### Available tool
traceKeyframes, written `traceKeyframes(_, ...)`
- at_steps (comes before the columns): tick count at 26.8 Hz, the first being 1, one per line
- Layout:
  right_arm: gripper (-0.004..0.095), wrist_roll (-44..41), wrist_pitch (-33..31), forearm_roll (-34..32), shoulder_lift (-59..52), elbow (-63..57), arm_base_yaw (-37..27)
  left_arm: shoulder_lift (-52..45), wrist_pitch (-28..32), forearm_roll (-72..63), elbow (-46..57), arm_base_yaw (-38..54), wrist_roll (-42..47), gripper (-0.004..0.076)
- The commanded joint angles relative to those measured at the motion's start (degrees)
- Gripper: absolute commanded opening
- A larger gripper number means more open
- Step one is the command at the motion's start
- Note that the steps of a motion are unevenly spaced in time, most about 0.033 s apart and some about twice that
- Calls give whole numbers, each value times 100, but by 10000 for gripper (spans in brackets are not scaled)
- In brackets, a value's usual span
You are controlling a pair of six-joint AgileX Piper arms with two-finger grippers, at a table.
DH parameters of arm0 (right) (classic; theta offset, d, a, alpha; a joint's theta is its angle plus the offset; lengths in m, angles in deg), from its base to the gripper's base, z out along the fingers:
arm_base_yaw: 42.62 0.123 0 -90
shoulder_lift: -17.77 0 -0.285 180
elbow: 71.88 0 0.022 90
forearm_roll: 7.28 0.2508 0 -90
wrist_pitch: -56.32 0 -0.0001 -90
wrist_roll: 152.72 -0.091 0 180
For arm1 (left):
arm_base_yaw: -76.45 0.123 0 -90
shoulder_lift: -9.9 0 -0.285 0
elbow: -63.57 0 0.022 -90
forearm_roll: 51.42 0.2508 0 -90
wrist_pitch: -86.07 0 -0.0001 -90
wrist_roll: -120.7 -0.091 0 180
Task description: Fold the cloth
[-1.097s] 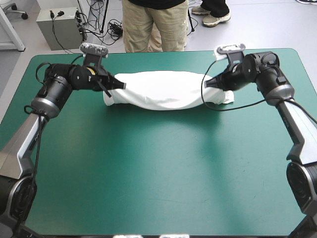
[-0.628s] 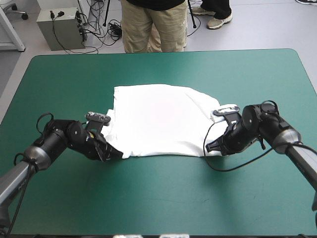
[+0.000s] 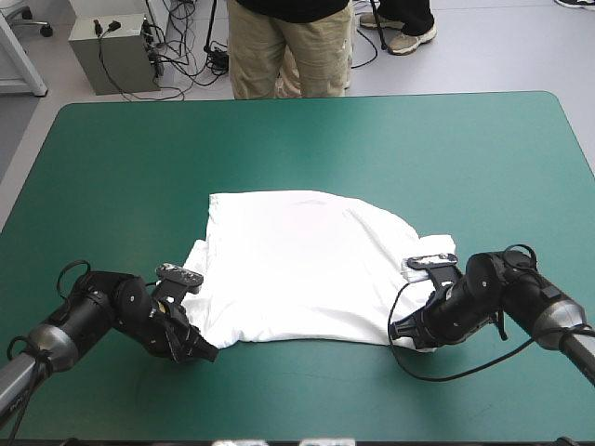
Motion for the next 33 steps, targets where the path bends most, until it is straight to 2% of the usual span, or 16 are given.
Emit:
traceKeyframes(1, 517, -164, 58, 118, -145, 152, 0, -132, -115, -143, -121, -25, 24, 550)
traceKeyframes(2, 560, -194, -36, 118, -157, 238, 0, -132, -206, -110, -180, -25, 193, 593)
traceKeyframes(5, 559, -293, -262, -105, -340, 679, -13, -132, -448, -61, -520, -25, 452, 546)
traceKeyframes(9, 554, -850, -538, -1015, -612, 1412, -13, -132, -651, 39, -1130, -5, 554, 493)
traceKeyframes(12, 554, -1077, -792, -1572, -687, 1825, -13, -132, -687, 755, -1479, -5, 1033, 494)
traceKeyframes(15, 554, -1121, -968, -1807, -728, 2095, -13, -132, -687, 1606, -1710, -5, 1546, 494)
traceKeyframes(18, 554, -1121, -1017, -1834, -728, 2235, -13, -132, -687, 1852, -1787, 117, 1752, 493)
traceKeyframes(21, 554, -1148, -1006, -1805, -728, 2236, -13, -132, -631, 1520, -1764, 483, 1737, 493)
traceKeyframes(27, 554, -1162, -1006, -1805, -728, 2236, -13, 76, -504, 1148, -1763, 1256, 1158, 493)
traceKeyframes(33, 554, -1218, -983, -1817, -728, 2236, -13, 622, -503, 962, -1755, 1167, 982, 475)
